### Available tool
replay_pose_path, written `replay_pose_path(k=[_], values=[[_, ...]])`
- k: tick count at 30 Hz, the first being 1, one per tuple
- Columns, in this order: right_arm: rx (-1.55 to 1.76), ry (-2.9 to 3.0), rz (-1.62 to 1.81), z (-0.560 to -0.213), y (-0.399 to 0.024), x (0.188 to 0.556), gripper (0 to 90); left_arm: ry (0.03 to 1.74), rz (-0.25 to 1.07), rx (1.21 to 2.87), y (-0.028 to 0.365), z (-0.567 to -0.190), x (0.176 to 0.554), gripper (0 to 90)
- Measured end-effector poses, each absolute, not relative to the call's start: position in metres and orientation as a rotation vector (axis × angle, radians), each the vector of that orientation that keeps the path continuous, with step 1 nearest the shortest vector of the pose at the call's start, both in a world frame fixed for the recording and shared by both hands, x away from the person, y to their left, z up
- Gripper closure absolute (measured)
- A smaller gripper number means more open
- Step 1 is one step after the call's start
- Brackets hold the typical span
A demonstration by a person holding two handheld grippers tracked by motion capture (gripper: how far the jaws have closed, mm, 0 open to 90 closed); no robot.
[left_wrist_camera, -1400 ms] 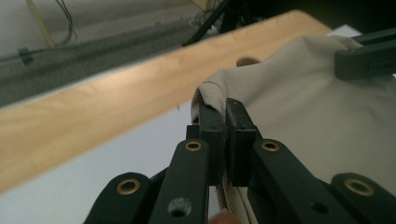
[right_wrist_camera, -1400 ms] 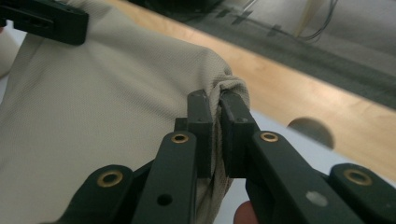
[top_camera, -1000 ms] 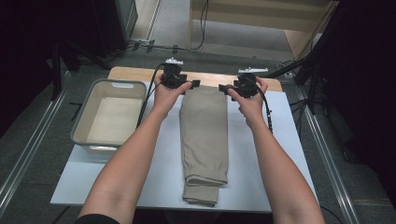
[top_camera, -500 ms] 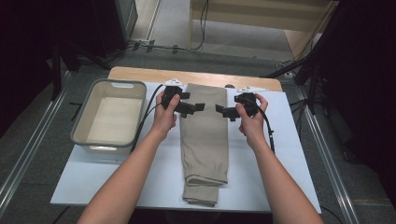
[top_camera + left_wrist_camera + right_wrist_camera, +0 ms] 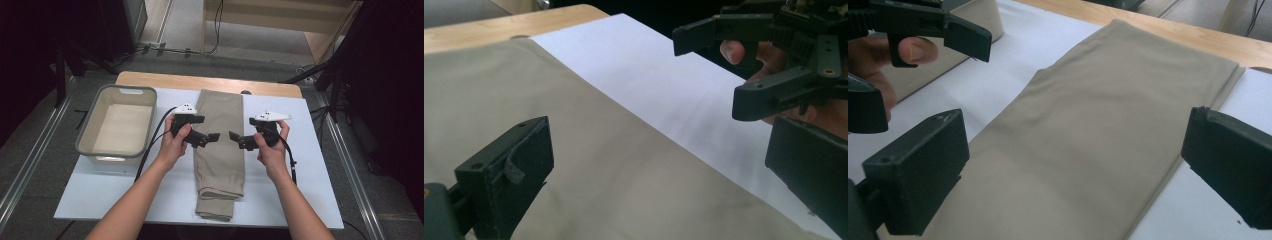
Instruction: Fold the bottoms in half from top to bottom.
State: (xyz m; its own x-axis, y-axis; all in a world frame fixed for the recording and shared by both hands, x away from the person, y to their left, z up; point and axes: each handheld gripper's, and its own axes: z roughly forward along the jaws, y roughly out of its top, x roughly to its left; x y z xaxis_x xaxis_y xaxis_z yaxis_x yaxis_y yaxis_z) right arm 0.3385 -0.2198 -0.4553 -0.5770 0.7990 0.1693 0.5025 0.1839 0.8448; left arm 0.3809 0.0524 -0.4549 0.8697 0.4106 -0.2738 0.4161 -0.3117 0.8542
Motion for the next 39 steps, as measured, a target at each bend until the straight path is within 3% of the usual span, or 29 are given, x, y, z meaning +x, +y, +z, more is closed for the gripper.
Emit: replay_pose_path(k=[26,37,39], values=[[1.151,2.291,1.388,-0.491,-0.205,0.229,0.0,0.571,-0.102,1.995,0.09,-0.496,0.281,0.0],[1.187,2.374,1.352,-0.513,-0.212,0.187,0.0,0.577,-0.005,2.071,0.087,-0.498,0.24,17.8],[1.195,2.353,1.309,-0.516,-0.211,0.18,13.6,0.585,0.012,2.085,0.085,-0.5,0.234,22.6]])
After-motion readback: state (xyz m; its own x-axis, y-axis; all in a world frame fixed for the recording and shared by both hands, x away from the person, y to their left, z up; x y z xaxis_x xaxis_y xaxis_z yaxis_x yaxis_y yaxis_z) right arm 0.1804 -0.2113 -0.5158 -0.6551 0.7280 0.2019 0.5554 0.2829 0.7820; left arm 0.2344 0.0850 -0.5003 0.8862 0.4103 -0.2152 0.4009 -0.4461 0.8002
